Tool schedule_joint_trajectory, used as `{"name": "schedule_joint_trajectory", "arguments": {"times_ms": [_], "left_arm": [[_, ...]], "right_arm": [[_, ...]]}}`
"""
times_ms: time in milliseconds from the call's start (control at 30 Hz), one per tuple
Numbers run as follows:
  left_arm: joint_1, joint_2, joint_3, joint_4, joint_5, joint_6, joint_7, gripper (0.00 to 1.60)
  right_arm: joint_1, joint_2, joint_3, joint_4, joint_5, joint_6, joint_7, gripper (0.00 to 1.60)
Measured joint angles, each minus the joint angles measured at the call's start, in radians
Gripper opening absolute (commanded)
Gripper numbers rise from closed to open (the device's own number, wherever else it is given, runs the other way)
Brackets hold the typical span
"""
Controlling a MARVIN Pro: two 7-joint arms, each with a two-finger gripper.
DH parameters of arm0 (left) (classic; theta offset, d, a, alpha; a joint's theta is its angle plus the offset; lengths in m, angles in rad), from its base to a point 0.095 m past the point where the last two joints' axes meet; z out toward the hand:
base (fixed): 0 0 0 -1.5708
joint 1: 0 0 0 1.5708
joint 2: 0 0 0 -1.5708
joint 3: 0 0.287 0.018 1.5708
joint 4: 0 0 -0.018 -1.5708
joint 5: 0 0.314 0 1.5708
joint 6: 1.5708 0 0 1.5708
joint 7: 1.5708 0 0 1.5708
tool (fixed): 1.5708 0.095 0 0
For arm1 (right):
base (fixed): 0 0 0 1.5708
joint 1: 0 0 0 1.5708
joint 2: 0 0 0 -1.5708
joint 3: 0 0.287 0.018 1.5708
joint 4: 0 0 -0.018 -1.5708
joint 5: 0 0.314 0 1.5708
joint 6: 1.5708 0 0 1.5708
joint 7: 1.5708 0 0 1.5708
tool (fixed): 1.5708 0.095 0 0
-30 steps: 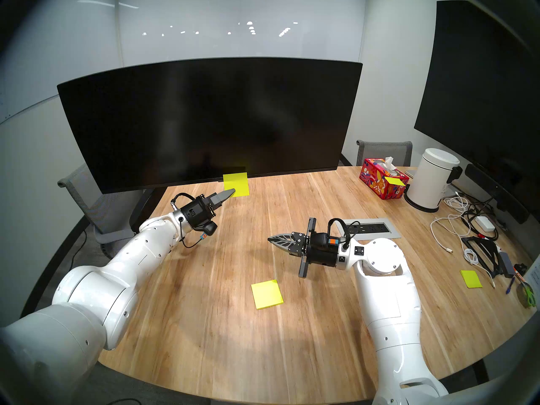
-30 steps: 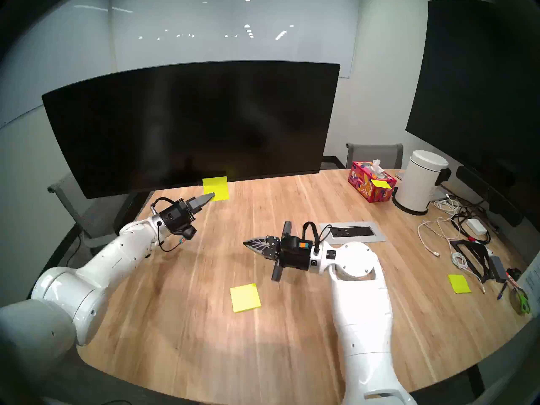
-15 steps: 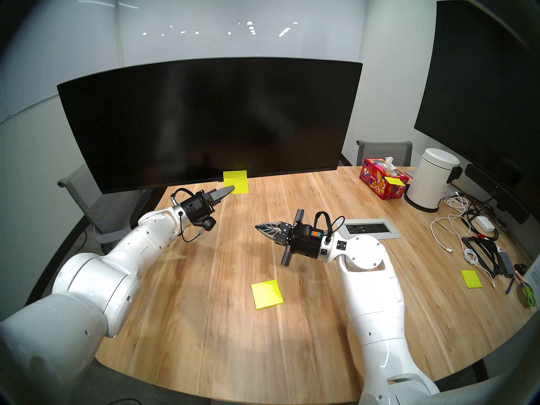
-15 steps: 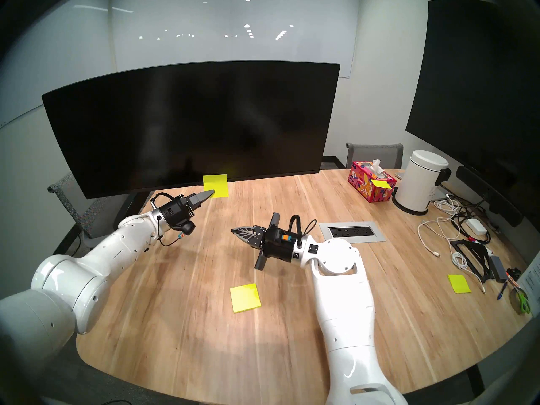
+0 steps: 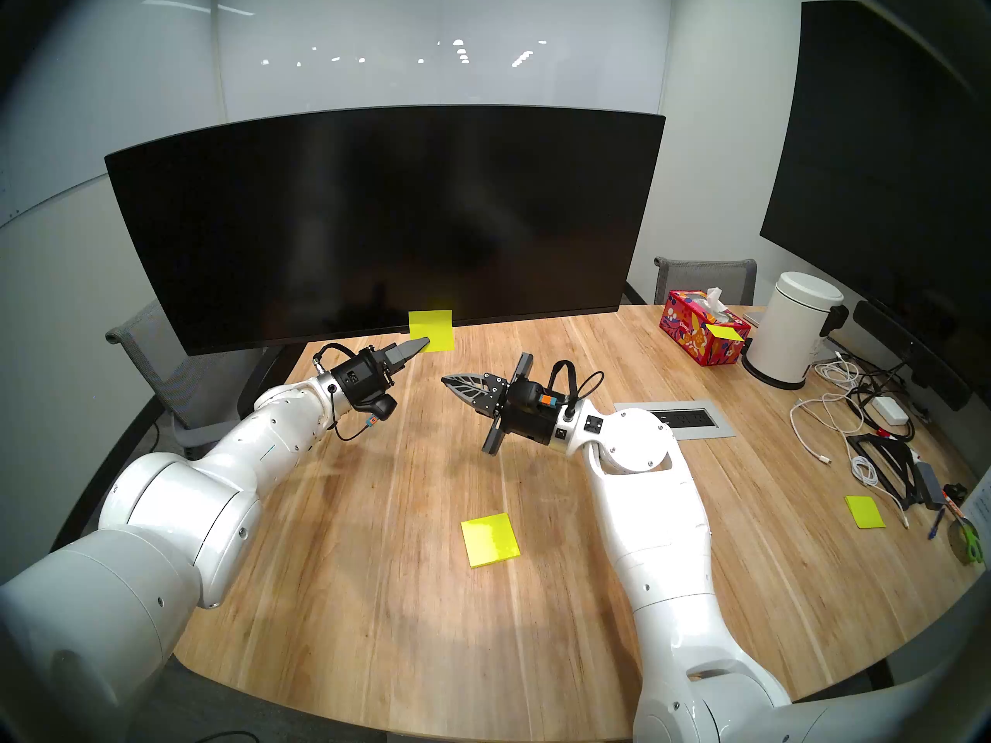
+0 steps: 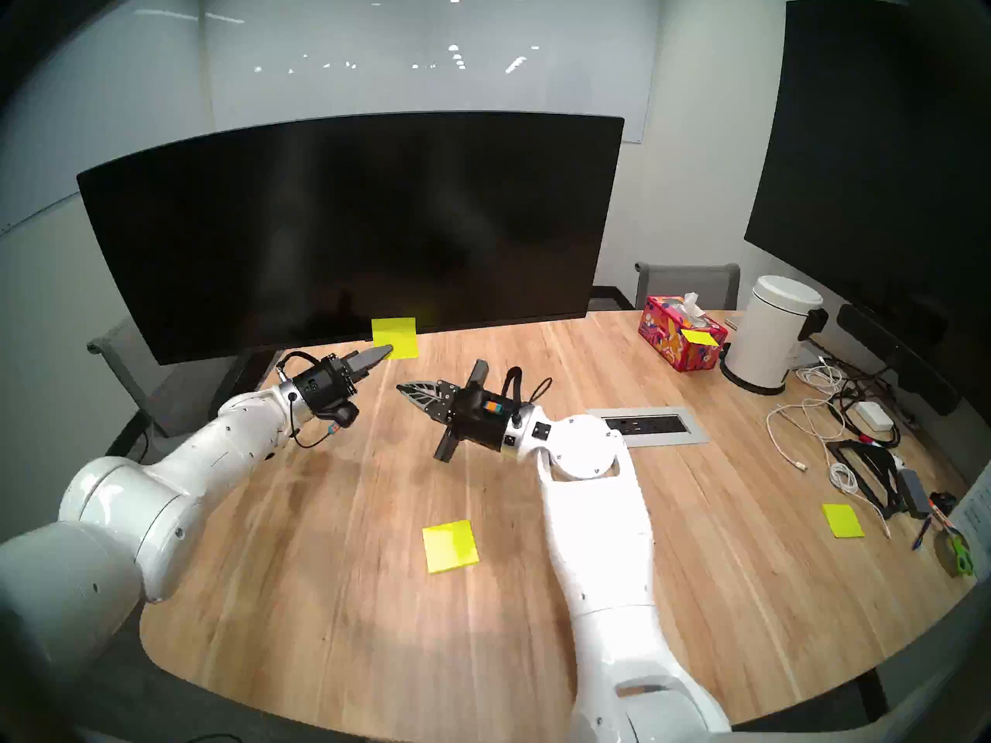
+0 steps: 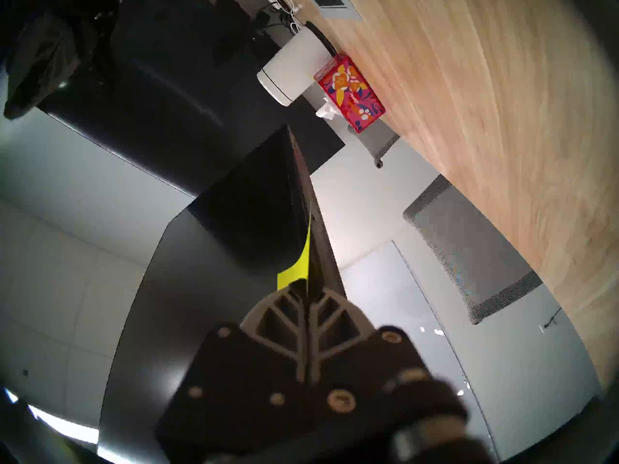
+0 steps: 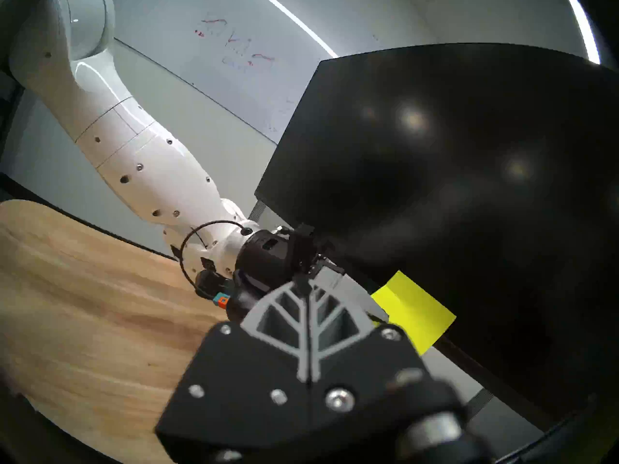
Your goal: Peel one sticky note off the pad and stick it onto the monitor, then press it flat
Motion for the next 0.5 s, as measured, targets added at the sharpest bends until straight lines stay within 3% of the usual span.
{"name": "schedule_joint_trajectory", "arguments": {"times_ms": [500], "left_arm": [[-0.016,-0.012,0.002,0.034,0.004,0.012,0.035,0.00]], "right_arm": [[0.096,-0.056,-0.027,0.137,-0.038,-0.056,-0.083,0.00]]}}
